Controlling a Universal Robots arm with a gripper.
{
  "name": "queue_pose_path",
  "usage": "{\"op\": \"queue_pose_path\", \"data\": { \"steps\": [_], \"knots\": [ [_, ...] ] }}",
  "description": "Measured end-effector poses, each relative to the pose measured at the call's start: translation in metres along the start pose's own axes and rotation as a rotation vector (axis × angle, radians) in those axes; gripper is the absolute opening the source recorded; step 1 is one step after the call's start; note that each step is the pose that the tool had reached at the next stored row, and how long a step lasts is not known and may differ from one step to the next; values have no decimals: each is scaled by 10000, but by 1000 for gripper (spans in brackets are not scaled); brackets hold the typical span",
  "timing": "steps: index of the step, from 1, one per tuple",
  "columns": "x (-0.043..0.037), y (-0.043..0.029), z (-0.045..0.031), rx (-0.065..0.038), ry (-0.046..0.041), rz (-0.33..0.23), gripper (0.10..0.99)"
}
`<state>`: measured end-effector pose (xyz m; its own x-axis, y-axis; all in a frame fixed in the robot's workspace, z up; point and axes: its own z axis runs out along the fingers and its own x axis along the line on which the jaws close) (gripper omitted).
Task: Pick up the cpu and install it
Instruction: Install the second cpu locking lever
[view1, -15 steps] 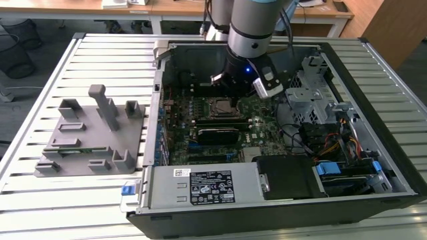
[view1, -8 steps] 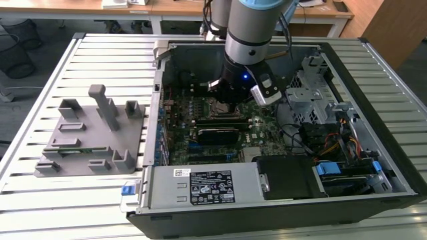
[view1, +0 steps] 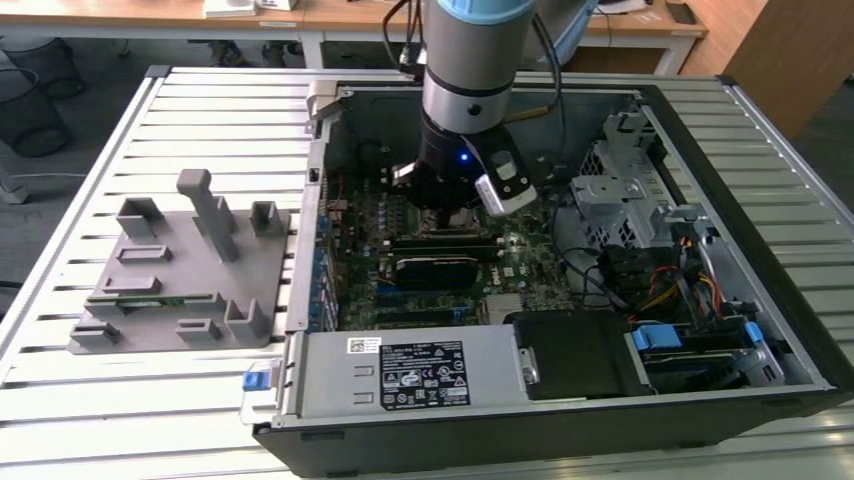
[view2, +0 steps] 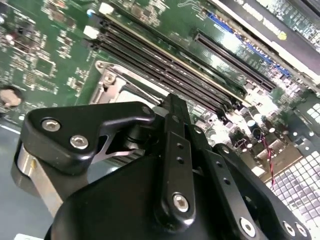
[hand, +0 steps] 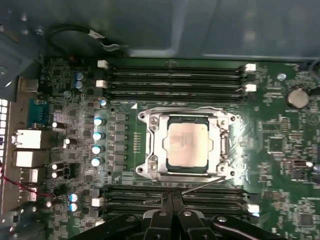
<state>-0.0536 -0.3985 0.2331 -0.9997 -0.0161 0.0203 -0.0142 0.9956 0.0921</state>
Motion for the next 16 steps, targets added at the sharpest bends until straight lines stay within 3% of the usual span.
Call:
{"op": "queue_pose_path", "data": {
  "steps": [6, 16],
  "knots": [
    [13, -10, 105, -32, 1, -4, 106],
    [46, -46, 209, -267, -3, -8, 106]
  ]
}}
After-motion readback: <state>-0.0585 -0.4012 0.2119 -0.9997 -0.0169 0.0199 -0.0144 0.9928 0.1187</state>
